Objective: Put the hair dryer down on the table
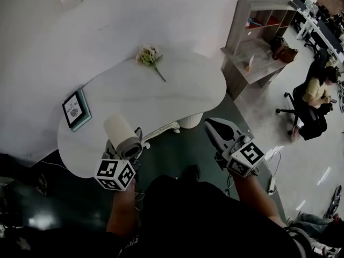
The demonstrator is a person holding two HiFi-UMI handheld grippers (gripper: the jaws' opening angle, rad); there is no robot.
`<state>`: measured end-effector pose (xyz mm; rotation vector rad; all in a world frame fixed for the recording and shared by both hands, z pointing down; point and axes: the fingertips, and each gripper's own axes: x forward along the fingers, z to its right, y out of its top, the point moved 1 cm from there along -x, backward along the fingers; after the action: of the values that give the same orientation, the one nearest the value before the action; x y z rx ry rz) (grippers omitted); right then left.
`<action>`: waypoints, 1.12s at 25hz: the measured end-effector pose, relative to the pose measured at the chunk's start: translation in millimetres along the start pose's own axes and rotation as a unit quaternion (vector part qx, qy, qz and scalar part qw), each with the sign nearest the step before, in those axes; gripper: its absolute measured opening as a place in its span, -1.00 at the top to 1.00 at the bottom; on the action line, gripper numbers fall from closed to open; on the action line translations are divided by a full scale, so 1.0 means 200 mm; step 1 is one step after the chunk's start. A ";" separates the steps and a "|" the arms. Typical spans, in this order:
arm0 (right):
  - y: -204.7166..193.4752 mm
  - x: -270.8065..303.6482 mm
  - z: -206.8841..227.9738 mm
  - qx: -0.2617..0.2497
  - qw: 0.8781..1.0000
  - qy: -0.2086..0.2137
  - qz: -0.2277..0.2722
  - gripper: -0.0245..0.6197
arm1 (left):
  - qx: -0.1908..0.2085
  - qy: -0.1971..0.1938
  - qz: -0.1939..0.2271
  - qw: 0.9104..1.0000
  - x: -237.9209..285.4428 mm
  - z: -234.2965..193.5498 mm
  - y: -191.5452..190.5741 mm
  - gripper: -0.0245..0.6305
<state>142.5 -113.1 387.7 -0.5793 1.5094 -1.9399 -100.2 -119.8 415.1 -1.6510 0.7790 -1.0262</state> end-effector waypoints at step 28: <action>0.13 0.91 0.15 -0.017 1.000 -0.001 -0.026 0.90 | -0.019 0.000 0.002 1.000 0.44 -0.77 0.14 0.33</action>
<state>36.8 -265.2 365.9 -0.6402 1.5419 -1.9550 -201.2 -267.0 432.2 -1.6820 0.8054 -1.0139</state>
